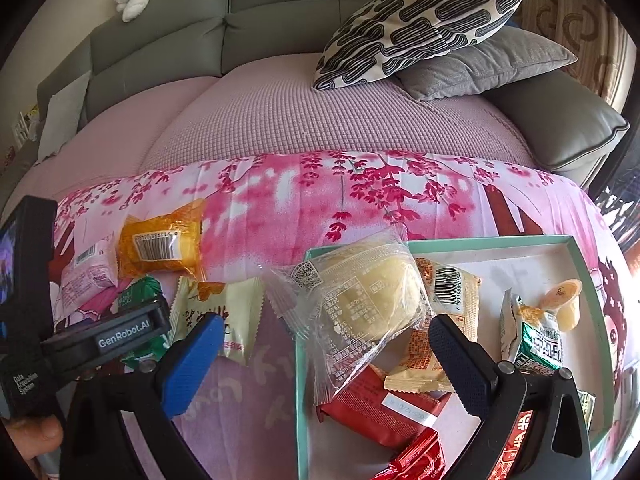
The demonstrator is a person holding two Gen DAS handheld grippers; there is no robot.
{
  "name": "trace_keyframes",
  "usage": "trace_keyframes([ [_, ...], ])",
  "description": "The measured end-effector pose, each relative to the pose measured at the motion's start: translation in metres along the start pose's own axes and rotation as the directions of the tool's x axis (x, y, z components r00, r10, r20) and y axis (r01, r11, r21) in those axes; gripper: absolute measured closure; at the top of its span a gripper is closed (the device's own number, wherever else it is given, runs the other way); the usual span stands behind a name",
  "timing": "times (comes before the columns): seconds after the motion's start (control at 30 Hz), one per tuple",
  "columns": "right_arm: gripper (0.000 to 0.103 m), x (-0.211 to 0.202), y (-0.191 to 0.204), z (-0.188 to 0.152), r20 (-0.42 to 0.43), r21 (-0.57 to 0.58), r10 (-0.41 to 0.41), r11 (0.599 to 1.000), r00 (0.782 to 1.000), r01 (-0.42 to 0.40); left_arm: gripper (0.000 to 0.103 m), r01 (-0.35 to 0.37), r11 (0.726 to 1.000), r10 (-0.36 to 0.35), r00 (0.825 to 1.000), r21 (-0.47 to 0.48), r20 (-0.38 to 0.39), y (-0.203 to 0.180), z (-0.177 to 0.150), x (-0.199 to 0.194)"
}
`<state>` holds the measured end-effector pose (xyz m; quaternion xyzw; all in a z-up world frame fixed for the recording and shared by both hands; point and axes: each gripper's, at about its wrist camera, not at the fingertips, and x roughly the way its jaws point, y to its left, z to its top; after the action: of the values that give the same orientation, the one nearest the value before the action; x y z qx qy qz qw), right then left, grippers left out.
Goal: Organize snacks
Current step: 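Grasp the green packet with the left gripper while the right grasps the cream packet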
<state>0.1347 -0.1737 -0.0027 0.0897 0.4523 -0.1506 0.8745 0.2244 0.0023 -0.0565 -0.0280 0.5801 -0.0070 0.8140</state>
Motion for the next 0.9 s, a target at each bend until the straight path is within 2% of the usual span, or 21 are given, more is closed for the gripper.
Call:
trace_keyframes([
  [0.13,0.000,-0.004,0.013,-0.001,0.007,-0.037,0.062,0.997,0.998,-0.061,0.000,-0.016,0.998,0.015,1.000,-0.061,-0.010,0.026,-0.001,0.001],
  [0.3,0.001,-0.013,0.041,0.001,0.021,-0.119,0.144,0.983,0.989,-0.141,0.000,-0.038,0.995,0.036,0.999,-0.087,-0.015,0.047,-0.002,0.000],
  [0.43,0.010,-0.008,0.064,0.000,-0.013,-0.171,0.194,0.966,0.981,-0.194,0.000,-0.068,0.994,0.067,0.998,-0.086,-0.015,0.059,-0.003,-0.002],
  [0.53,0.014,0.006,0.074,-0.001,-0.051,-0.183,0.175,0.966,0.983,-0.181,0.000,-0.067,0.992,0.065,0.998,-0.109,-0.026,0.075,-0.003,-0.001],
  [0.7,0.014,0.031,0.080,-0.002,-0.109,-0.177,0.147,0.970,0.983,-0.164,0.000,-0.058,0.983,0.053,0.998,-0.172,-0.031,0.099,-0.002,0.002],
  [0.9,0.014,0.052,0.076,0.000,-0.156,-0.117,0.094,0.987,0.983,-0.113,0.000,-0.034,0.978,0.031,0.999,-0.204,-0.017,0.114,-0.003,0.006],
])
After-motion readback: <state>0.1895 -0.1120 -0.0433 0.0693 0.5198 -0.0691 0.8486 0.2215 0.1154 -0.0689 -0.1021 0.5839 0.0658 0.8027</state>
